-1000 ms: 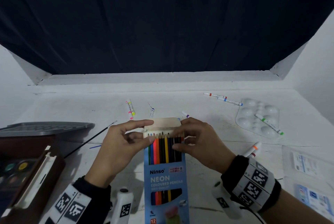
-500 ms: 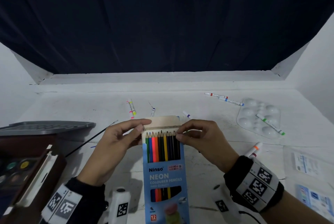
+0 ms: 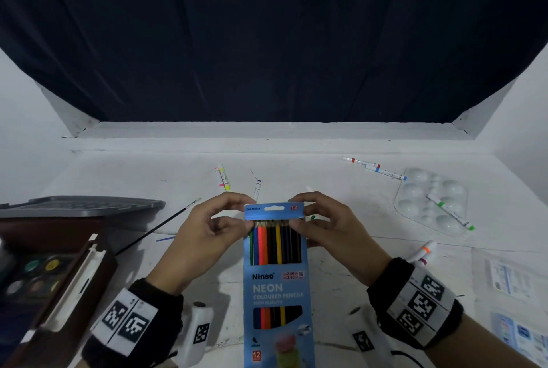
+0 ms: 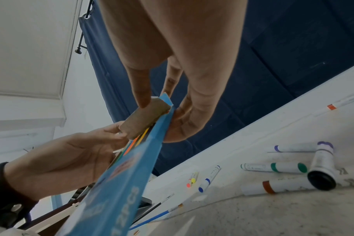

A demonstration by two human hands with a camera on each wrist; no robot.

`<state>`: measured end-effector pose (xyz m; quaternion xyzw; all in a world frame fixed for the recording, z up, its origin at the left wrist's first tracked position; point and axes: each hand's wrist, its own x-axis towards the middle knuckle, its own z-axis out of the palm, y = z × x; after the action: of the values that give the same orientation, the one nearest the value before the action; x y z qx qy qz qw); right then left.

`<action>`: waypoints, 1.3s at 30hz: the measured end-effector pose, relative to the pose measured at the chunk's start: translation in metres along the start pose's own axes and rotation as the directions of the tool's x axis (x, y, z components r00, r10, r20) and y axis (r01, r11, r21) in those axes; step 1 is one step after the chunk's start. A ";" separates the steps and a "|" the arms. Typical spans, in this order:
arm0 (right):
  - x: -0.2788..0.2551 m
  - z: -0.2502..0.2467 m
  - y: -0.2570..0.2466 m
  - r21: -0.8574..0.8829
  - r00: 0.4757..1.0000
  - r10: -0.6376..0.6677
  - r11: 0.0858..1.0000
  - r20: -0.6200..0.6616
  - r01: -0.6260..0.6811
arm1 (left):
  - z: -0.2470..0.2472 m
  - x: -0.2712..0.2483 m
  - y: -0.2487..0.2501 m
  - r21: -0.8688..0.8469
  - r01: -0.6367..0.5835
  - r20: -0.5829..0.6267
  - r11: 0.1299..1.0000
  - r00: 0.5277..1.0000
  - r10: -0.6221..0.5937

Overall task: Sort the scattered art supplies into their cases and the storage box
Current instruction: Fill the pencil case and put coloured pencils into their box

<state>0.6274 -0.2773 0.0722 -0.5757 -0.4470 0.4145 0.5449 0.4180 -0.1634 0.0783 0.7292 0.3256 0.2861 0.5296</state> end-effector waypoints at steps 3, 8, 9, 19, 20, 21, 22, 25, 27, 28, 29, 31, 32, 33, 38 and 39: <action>-0.001 -0.001 -0.005 0.019 1.000 0.005 1.000 0.012 -0.006 | 0.002 -0.001 0.003 -0.041 -0.039 -0.017 0.998 0.999 0.038; 0.001 -0.002 -0.001 -0.117 0.994 -0.107 0.987 0.004 0.107 | 0.007 -0.002 0.005 -0.046 -0.064 -0.012 0.997 0.998 0.063; 0.001 -0.002 0.001 -0.150 0.993 -0.115 0.982 0.008 0.115 | 0.009 -0.002 0.006 -0.044 -0.052 -0.011 0.998 0.999 0.051; 0.003 -0.006 0.008 -0.207 0.991 -0.130 0.971 -0.032 0.120 | 0.008 0.003 -0.007 0.055 -0.058 0.032 0.997 0.998 0.057; 0.003 -0.006 0.009 -0.204 0.992 -0.122 0.972 -0.023 0.115 | 0.009 0.002 -0.008 0.067 -0.032 0.034 0.997 0.999 0.030; 0.002 -0.006 0.010 -0.195 0.993 -0.115 0.975 -0.013 0.110 | 0.009 0.001 -0.009 0.082 -0.003 0.032 0.997 0.999 0.000; 0.002 -0.006 0.011 -0.187 0.994 -0.114 0.976 -0.005 0.111 | 0.010 -0.001 -0.010 0.093 0.022 0.028 0.995 0.999 -0.024; 0.000 -0.006 0.011 -0.180 0.986 -0.164 0.971 -0.029 0.156 | 0.012 -0.006 -0.005 0.062 0.008 -0.001 0.998 1.000 -0.008; 0.000 -0.006 0.002 -0.172 0.972 -0.224 0.963 -0.075 0.209 | 0.012 -0.008 0.008 0.004 -0.049 -0.052 0.999 0.997 0.049; 0.002 -0.006 -0.005 -0.174 0.959 -0.271 0.952 -0.087 0.253 | 0.010 -0.008 0.016 -0.018 -0.085 -0.086 0.996 0.993 0.083; 0.003 -0.005 -0.013 -0.185 0.941 -0.328 0.933 -0.087 0.308 | 0.007 -0.008 0.026 -0.030 -0.124 -0.115 0.992 0.986 0.120; 0.008 -0.004 -0.031 -0.224 0.895 -0.439 0.882 -0.074 0.414 | 0.000 -0.008 0.045 -0.027 -0.205 -0.148 0.978 0.969 0.199; 0.009 -0.003 -0.038 -0.255 0.873 -0.483 0.854 -0.066 0.454 | -0.005 -0.008 0.052 -0.016 -0.244 -0.157 0.970 0.958 0.239; 0.011 -0.002 -0.044 -0.293 0.851 -0.521 0.824 -0.056 0.485 | -0.009 -0.007 0.056 0.000 -0.272 -0.165 0.962 0.949 0.269; 0.007 0.006 -0.036 -0.381 0.802 -0.597 0.747 -0.025 0.544 | -0.014 -0.014 0.046 0.104 -0.310 -0.196 0.945 0.925 0.325; 0.006 0.007 -0.031 -0.376 0.807 -0.589 0.754 -0.025 0.539 | -0.013 -0.018 0.041 0.126 -0.310 -0.200 0.942 0.923 0.330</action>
<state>0.6204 -0.2699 0.1025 -0.5294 -0.6264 0.1017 0.5631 0.4039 -0.1786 0.1197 0.7602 0.2712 0.4317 0.4026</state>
